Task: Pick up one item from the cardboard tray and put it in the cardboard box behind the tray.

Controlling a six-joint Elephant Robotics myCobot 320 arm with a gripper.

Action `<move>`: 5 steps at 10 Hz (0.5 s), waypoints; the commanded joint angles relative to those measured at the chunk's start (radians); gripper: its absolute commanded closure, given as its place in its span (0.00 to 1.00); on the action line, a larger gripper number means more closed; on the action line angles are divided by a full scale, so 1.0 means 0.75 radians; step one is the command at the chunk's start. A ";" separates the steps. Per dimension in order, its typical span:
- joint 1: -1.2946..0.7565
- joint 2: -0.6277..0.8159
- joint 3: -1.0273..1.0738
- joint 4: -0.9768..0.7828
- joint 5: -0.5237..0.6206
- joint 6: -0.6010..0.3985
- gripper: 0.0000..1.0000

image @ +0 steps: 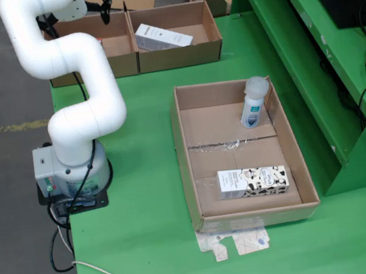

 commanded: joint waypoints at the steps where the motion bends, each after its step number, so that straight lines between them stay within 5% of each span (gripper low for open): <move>1: -0.012 0.096 0.035 0.035 -0.069 0.004 0.00; 5: -0.021 0.257 0.035 -0.200 -0.087 0.093 0.00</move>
